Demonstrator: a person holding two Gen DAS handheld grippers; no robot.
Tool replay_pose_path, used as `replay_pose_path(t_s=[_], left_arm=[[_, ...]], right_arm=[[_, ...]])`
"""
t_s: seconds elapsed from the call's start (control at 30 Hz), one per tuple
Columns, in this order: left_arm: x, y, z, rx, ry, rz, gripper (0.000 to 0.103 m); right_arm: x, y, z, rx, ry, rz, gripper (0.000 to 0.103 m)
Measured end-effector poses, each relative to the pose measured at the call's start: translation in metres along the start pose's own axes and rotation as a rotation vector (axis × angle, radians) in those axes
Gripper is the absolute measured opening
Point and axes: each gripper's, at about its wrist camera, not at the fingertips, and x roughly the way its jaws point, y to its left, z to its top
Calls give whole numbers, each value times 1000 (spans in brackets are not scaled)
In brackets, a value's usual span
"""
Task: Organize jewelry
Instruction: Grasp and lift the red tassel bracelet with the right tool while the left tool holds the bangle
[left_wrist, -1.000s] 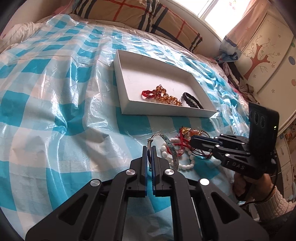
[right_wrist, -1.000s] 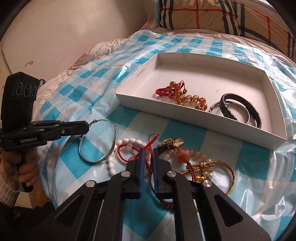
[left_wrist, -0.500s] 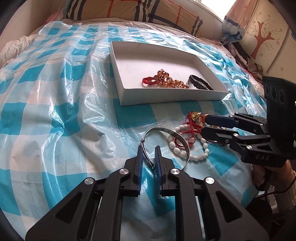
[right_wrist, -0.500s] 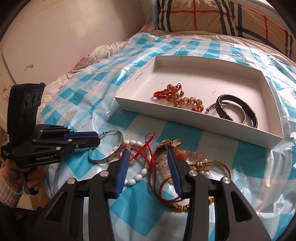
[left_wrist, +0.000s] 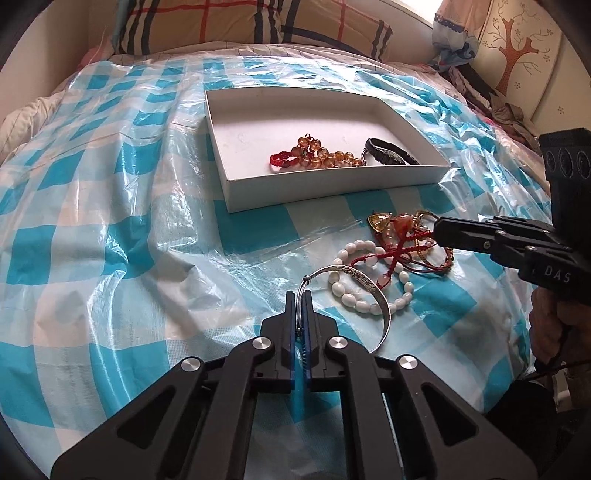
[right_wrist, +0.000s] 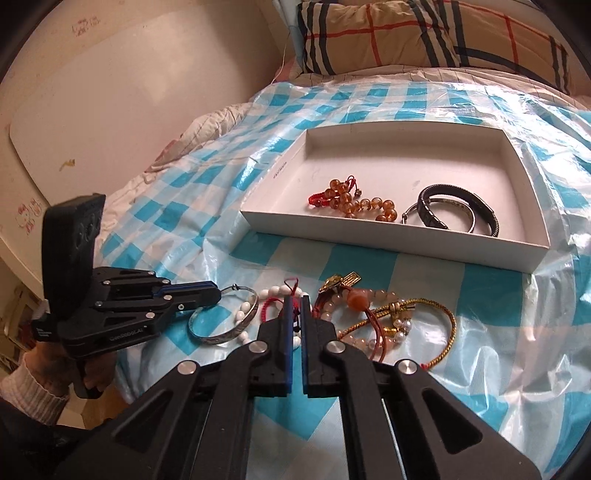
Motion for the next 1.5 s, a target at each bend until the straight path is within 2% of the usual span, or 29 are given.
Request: replay_pose_path(t_s=[0.1,0.37,0.57,0.63,0.67,0.7,0.83,0.93,0.97,1.03,1.07,1.1,1.3,1.5], left_arm=[[-9,-4,-1,7,-6,-14,2],[-30,-17,-2,22,-32,-24,2],[-16,-21,-9,47,17,16,2],[-13,-21,-12,53,24,18,3],[-13,-21,-12,54,22,20,3],[-12,-20,-12,54,24,20,3],[-4,-21,-13,70,36,27,9],[0,-25,-15,92,36,42,11],[1,-28,-15,104,36,52,11],[0,-32,-16,127,36,71,10],[0,-34,-16,135,37,77,9],[-1,-35,-16,142,37,81,8],[-10,-44,-18,169,30,96,5],[-20,-49,-19,175,9,106,5]], right_arm=[[-19,-4,-7,39,-21,9,4],[-61,-16,-32,101,-59,-40,4],[-50,-36,-48,125,31,-105,5],[-48,-40,-51,130,39,-103,26],[-48,-40,-51,124,33,-104,44],[-47,-38,-50,114,31,-101,47],[-33,-32,-47,69,57,-103,47],[-19,-19,-48,-24,95,-154,47],[-16,-14,-50,-62,105,-175,43],[-15,-9,-53,-80,112,-165,29],[-16,-9,-53,-74,111,-158,16],[-18,-9,-54,-65,106,-156,9],[-38,-17,-54,32,52,-93,6],[-53,-14,-46,67,-1,-38,6]])
